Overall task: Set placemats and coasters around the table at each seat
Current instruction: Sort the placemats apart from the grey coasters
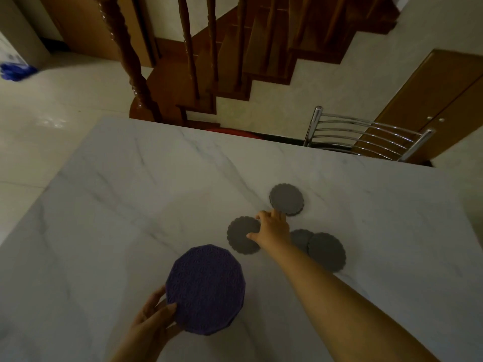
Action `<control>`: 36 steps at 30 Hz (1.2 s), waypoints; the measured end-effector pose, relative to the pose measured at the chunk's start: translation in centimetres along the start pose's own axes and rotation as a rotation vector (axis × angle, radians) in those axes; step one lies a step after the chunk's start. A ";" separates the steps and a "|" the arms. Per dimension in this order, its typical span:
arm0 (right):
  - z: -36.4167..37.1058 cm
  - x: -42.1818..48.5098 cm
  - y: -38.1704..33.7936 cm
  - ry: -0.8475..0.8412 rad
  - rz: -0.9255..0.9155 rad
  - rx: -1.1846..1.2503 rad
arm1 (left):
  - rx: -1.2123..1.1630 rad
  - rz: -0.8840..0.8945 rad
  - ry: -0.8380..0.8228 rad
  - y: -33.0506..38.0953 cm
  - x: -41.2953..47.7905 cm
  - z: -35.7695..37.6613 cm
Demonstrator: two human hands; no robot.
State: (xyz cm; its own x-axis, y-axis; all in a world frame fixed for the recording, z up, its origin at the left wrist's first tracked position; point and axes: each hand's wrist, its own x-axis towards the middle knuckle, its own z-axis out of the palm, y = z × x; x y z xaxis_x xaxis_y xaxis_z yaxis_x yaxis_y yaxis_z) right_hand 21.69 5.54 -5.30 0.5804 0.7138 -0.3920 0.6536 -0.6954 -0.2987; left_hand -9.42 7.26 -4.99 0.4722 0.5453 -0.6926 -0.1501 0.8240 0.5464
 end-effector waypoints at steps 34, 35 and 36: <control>-6.3 3.6 7.9 0.369 0.400 1.020 | -0.019 -0.033 -0.031 0.1 2.9 1.7; -6.2 4.1 8.0 0.363 0.411 0.968 | -0.017 -0.036 -0.029 0.1 3.0 1.6; -6.1 4.5 8.0 0.363 0.414 0.897 | -0.012 -0.037 -0.023 0.1 3.0 1.5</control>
State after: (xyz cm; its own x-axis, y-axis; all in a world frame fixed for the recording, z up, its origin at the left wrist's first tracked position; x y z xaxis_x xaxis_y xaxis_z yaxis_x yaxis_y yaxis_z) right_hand 32.49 3.66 -4.17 0.8840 0.2847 -0.3707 -0.1426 -0.5910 -0.7940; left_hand -6.68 8.77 -6.28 0.4979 0.5106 -0.7010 -0.1423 0.8454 0.5148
